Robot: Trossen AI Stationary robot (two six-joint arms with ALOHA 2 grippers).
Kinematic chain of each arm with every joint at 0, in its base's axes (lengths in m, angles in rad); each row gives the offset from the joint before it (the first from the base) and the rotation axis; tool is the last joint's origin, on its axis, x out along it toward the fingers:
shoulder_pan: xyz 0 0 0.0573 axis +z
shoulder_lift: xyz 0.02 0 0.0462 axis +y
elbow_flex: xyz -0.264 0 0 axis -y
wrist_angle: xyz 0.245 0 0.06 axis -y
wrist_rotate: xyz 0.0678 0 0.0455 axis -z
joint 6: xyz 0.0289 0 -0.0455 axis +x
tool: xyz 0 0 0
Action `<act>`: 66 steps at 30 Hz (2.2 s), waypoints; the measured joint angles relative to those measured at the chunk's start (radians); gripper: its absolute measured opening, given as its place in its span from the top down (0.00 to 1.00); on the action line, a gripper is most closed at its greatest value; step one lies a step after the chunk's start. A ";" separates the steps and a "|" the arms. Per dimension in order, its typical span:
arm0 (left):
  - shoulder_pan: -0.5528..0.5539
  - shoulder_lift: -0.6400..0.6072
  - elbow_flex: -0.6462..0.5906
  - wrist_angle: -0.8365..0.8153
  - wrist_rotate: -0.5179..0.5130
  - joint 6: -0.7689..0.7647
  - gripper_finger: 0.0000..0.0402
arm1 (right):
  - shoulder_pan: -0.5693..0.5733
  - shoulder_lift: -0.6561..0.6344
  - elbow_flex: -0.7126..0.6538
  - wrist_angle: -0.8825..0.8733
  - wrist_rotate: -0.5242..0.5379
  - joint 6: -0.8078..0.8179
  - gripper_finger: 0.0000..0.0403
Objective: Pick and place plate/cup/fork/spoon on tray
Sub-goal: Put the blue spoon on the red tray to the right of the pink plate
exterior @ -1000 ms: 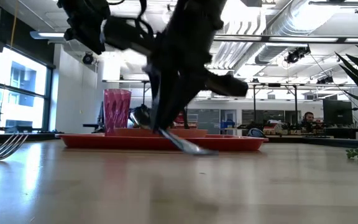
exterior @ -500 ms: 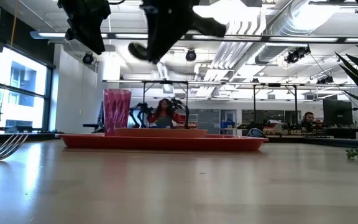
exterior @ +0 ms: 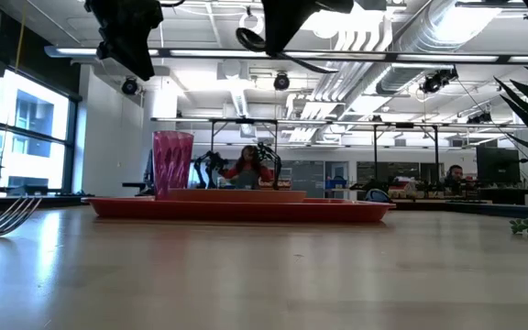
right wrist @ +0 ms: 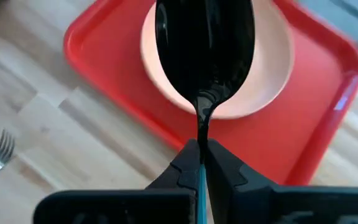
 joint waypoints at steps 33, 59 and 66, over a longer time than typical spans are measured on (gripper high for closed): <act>0.000 0.000 0.000 -0.007 -0.001 0.006 0.75 | -0.336 -0.474 -0.358 -0.034 0.060 -0.332 1.00; 0.000 0.000 0.000 -0.007 -0.005 -0.056 0.75 | -0.558 -0.644 -1.184 0.761 -0.300 0.014 1.00; 0.000 0.000 0.000 -0.007 -0.005 -0.057 0.75 | -0.563 -0.531 -1.185 0.828 -0.351 0.017 1.00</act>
